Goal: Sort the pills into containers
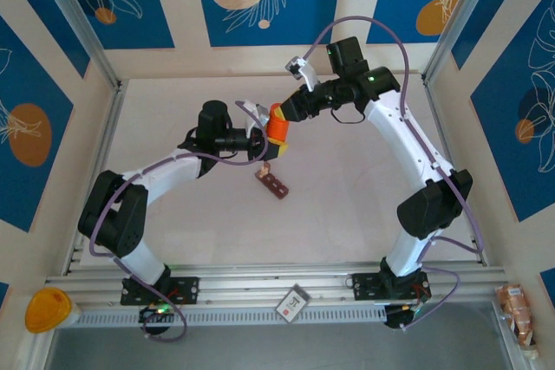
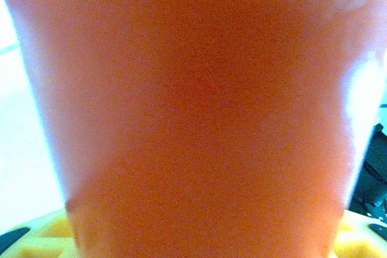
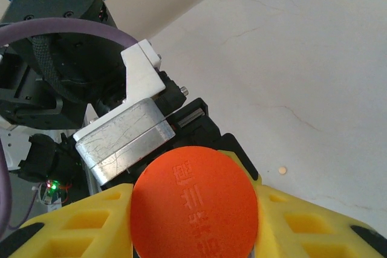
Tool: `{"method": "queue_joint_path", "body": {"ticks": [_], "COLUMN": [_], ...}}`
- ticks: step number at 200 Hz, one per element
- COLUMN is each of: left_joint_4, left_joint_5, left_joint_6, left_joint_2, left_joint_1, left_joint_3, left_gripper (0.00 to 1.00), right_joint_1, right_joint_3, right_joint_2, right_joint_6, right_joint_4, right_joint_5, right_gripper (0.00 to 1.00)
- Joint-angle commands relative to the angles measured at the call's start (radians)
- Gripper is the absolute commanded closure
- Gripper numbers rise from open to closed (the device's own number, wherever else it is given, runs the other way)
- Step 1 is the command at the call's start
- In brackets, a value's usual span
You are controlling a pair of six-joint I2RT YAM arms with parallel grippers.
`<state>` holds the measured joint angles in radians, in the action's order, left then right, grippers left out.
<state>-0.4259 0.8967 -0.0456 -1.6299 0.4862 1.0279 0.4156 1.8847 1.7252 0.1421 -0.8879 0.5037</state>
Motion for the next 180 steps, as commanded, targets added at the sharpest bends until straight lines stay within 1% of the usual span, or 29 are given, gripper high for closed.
{"method": "queue_joint_path", "body": {"ticks": [1, 22, 72, 90, 117, 180], "left_joint_4": [-0.071, -0.112, -0.183, -0.185, -0.184, -0.189], "left_joint_5": [-0.029, -0.071, -0.137, -0.145, -0.147, -0.151], "left_joint_6": [0.006, -0.002, -0.028, -0.025, -0.021, -0.013], "left_joint_2": [0.038, 0.049, 0.065, 0.067, 0.067, 0.062], "left_joint_1": [-0.005, -0.005, -0.003, -0.003, -0.003, -0.003], "left_joint_3": [0.02, 0.004, -0.021, -0.025, -0.032, -0.047], "left_gripper": [1.0, 1.0, 1.0, 1.0, 1.0, 1.0], "right_joint_1": [0.018, 0.041, 0.122, 0.144, 0.146, 0.122], "right_joint_3": [-0.058, -0.111, -0.249, -0.29, -0.295, -0.209], "right_joint_2": [-0.017, -0.035, -0.057, -0.068, -0.069, -0.049], "right_joint_6": [-0.044, -0.101, -0.321, -0.375, -0.398, -0.404], "right_joint_4": [0.018, 0.057, 0.173, 0.214, 0.235, 0.192], "right_joint_5": [-0.026, -0.084, -0.291, -0.336, -0.332, -0.295], "right_gripper": [0.61, 0.66, 0.67, 0.66, 0.66, 0.61]}}
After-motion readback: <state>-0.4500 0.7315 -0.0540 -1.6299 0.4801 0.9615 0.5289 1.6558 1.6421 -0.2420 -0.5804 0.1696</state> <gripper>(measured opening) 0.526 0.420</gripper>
